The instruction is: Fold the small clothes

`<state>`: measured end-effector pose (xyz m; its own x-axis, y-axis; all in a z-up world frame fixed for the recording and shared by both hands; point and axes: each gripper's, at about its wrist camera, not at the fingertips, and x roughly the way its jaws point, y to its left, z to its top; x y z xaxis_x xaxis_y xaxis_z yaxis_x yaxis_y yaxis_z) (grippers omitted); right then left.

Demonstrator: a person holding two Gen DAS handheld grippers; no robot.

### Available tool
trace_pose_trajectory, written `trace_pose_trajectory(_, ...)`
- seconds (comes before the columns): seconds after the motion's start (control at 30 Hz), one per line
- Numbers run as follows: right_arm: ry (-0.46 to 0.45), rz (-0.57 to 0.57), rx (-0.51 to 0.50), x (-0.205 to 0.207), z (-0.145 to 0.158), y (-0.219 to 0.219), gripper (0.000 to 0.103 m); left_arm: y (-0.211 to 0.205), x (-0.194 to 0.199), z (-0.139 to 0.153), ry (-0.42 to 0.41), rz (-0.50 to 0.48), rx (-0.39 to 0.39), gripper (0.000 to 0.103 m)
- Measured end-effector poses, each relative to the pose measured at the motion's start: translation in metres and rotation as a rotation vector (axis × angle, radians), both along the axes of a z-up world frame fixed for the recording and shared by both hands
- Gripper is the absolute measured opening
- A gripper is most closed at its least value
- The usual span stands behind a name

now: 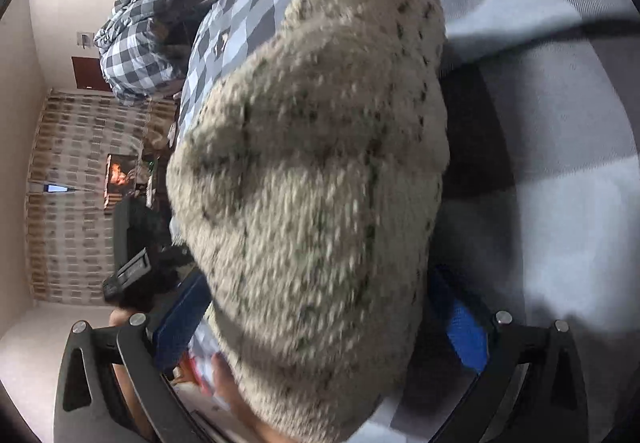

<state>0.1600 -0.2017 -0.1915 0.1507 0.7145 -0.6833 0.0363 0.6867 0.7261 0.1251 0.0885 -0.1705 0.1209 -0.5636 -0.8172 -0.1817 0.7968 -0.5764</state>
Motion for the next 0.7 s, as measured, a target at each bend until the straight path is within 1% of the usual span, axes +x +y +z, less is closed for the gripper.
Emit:
trace_pose_trajectory(0.03, -0.014, 0.002, -0.009, 0.0, 0.001, 0.002, 0.102, -0.003, -0.001, 0.005, -0.007, -0.007, 0.013, 0.055)
trace_pose_trajectory(0.1, -0.044, 0.019, -0.049, -0.001, 0.006, 0.01, 0.097, -0.007, -0.002, 0.011, -0.023, -0.024, 0.032, 0.049)
trace_pose_trajectory(0.13, -0.058, 0.028, -0.064, -0.002, 0.008, 0.013, 0.092, -0.006, -0.003, 0.013, -0.028, -0.023, 0.036, 0.045)
trace_pose_trajectory(0.17, -0.074, 0.033, -0.078, -0.003, 0.012, 0.015, 0.088, -0.008, -0.005, 0.018, -0.041, -0.02, 0.042, 0.042)
trace_pose_trajectory(0.23, -0.107, 0.037, -0.098, -0.003, 0.019, 0.014, 0.072, -0.014, -0.008, 0.031, -0.082, -0.042, 0.084, 0.035)
trace_pose_trajectory(0.27, -0.133, 0.042, -0.121, -0.005, 0.024, 0.015, 0.069, -0.019, -0.011, 0.041, -0.115, -0.059, 0.117, 0.034)
trace_pose_trajectory(0.33, -0.188, 0.042, -0.16, -0.01, 0.038, 0.021, 0.062, -0.024, -0.018, 0.06, -0.178, -0.067, 0.142, 0.031)
trace_pose_trajectory(0.47, -0.298, 0.025, -0.179, -0.02, 0.069, 0.023, 0.061, -0.023, -0.028, 0.092, -0.278, -0.057, 0.106, 0.031)
trace_pose_trajectory(0.57, -0.379, 0.022, -0.179, -0.02, 0.096, 0.016, 0.061, -0.032, -0.03, 0.114, -0.364, -0.046, 0.115, 0.031)
trace_pose_trajectory(0.6, -0.398, 0.027, -0.181, -0.015, 0.1, 0.012, 0.061, -0.038, -0.026, 0.117, -0.385, -0.04, 0.12, 0.031)
trace_pose_trajectory(0.7, -0.426, 0.03, -0.198, 0.0, 0.111, -0.008, 0.061, -0.059, -0.008, 0.117, -0.401, -0.047, 0.131, 0.031)
